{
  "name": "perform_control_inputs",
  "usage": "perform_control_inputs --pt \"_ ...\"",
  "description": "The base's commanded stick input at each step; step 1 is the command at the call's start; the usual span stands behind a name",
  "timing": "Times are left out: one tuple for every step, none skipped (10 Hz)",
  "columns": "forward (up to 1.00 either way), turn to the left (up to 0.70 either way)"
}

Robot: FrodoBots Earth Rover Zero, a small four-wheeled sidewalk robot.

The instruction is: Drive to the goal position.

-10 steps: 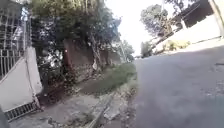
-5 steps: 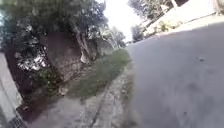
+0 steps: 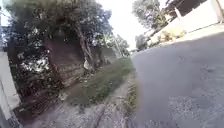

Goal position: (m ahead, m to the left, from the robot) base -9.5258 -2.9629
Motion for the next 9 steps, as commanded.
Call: perform_control_inputs --pt "0.0 -1.0" --pt "0.0 -1.0" --pt "0.0 -1.0" --pt "0.0 -0.58" --pt "0.02 0.0" --pt "0.07 0.0" --pt "0.07 0.0" --pt "0.08 0.0" --pt "0.08 0.0"
